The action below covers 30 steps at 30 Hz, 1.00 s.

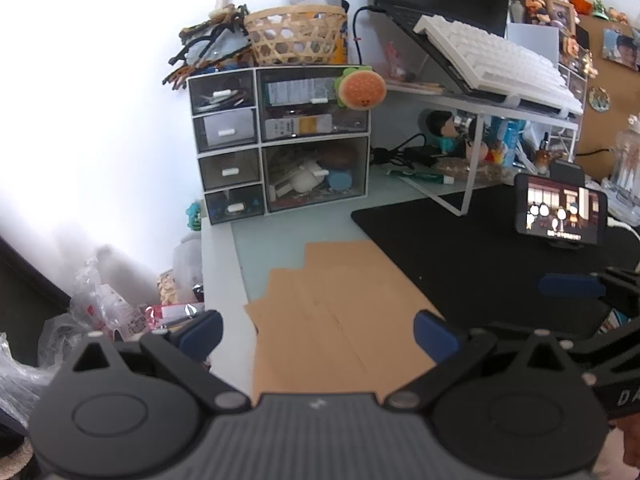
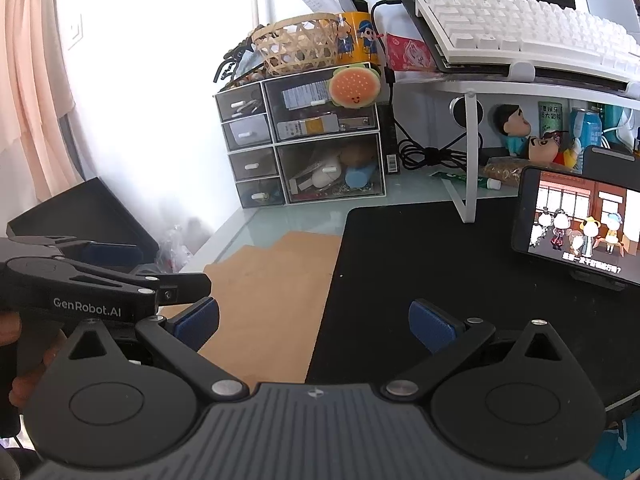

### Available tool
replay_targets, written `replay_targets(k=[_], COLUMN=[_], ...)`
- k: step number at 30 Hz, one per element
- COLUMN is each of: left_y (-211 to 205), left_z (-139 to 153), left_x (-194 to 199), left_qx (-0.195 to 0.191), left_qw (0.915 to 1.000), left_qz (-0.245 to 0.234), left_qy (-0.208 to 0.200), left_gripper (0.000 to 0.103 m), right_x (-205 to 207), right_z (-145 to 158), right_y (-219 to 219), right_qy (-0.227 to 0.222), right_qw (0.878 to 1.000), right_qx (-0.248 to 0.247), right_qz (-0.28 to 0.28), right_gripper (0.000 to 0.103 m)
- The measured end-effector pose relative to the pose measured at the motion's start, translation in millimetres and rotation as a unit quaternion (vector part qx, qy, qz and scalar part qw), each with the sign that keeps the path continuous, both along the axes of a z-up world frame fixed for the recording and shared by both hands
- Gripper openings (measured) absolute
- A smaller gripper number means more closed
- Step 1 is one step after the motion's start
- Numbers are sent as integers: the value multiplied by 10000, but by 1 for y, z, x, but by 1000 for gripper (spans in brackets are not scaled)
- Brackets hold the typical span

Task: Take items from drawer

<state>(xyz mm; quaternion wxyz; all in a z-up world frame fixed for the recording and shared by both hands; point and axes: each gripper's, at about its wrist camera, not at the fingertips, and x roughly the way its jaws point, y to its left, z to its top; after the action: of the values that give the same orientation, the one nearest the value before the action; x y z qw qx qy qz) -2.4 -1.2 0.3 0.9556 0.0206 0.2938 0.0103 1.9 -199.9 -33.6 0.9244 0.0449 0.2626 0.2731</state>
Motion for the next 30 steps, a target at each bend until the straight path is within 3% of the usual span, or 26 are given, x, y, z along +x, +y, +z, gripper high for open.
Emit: replay_targets(k=[23, 30], left_y=[5, 9], left_z=[-3, -5], left_x=[7, 5], left_qx=[-72, -185], left_qw=[9999, 9996], left_qz=[-34, 144], left_qy=[-105, -150], left_gripper=[103, 103], right_x=[-3, -5], right_z=[-1, -1], right_y=[-3, -3], right_qy=[-20, -51], right_qw=[10000, 9999], right_qx=[70, 129], right_qz=[1, 24], right_gripper=[103, 103])
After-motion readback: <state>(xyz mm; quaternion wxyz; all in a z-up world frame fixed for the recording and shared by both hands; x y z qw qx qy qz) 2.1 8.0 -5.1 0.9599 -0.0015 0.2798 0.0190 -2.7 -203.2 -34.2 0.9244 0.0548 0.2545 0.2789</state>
